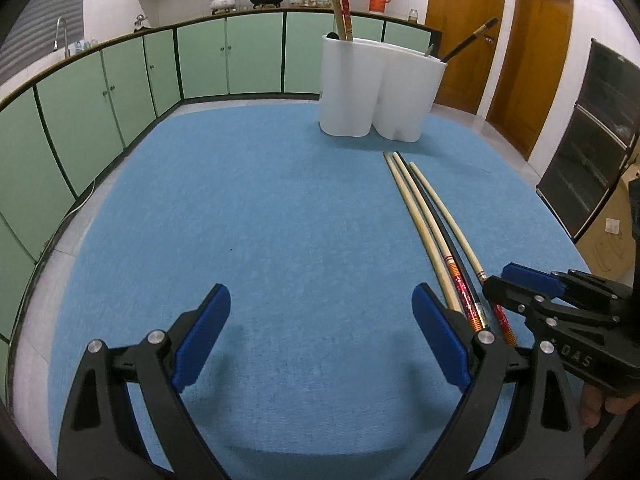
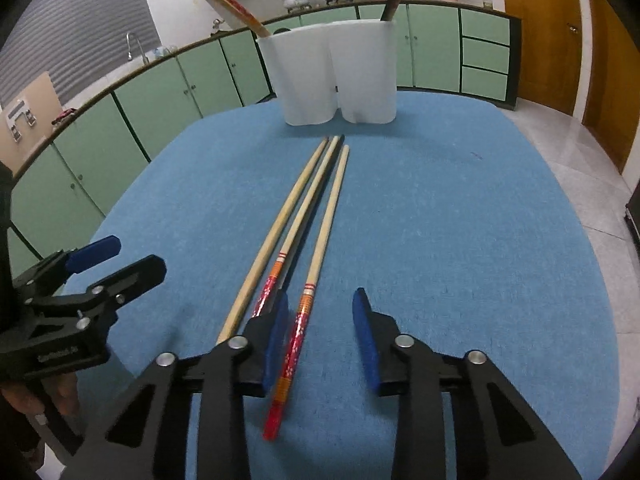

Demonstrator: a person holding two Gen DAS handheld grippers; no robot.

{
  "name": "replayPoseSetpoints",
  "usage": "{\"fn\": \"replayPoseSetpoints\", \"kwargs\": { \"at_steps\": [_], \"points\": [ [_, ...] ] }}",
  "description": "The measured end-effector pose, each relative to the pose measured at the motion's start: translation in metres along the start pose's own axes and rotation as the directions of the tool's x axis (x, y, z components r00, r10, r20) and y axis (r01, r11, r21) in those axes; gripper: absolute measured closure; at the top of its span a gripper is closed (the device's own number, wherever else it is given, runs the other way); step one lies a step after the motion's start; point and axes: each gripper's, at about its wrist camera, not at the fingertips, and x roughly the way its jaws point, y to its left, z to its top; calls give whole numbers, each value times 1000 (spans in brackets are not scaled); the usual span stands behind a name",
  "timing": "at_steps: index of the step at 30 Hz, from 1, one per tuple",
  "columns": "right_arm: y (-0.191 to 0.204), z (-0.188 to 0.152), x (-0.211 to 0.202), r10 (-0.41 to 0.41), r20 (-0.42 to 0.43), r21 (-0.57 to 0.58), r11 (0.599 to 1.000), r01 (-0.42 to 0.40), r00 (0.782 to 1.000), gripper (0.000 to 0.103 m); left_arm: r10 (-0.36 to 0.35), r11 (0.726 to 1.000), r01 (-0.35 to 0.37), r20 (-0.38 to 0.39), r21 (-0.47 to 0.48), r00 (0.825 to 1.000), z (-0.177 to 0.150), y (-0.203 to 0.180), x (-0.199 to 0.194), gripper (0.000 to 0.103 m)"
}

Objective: Organize utensils
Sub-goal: 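Move both tools back over the remaining chopsticks, then grasp a red-patterned chopstick with the right tool while the left grasps a wooden chopstick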

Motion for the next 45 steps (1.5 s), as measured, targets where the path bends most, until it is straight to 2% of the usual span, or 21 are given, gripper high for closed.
{"fn": "replayPoseSetpoints", "kwargs": {
  "at_steps": [2, 7, 9, 18, 27, 29, 35, 38, 41, 45],
  "points": [
    [2, 3, 2, -5, -4, -4, 1000, 5, 1000, 72, -5, 1000, 5, -1, 0, 1000, 0, 0, 0, 14],
    [7, 5, 7, -44, -13, -27, 999, 44, 999, 83, -25, 1000, 25, -3, 4, 1000, 3, -4, 2, 14],
    [7, 4, 7, -46, -15, -33, 998, 46, 999, 95, -34, 999, 34, -6, 9, 999, 5, -9, 5, 14],
    [-19, 1, -8, -68, 13, 37, 997, 68, 998, 97, -70, 997, 71, -40, 34, 997, 8, -30, 18, 14],
    [-33, 4, -15, -69, 43, 77, 995, 66, 997, 97, -56, 997, 60, -87, 55, 995, 9, -45, 34, 14],
    [-34, 4, -16, -68, 45, 77, 995, 65, 997, 97, -49, 997, 55, -103, 59, 994, 9, -47, 37, 18],
    [-37, 4, -18, -56, 52, 86, 995, 52, 997, 97, -36, 997, 45, -121, 69, 992, 13, -53, 45, 20],
    [-38, 4, -18, -54, 51, 90, 995, 49, 997, 97, -37, 997, 46, -123, 67, 992, 13, -54, 44, 23],
    [-40, 3, -18, -54, 49, 94, 994, 49, 997, 97, -41, 998, 48, -125, 47, 991, 13, -50, 42, 31],
    [-40, 4, -14, -52, 40, 97, 994, 48, 998, 97, -57, 997, 64, -134, 48, 989, 13, -52, 41, 48]
  ]
}}
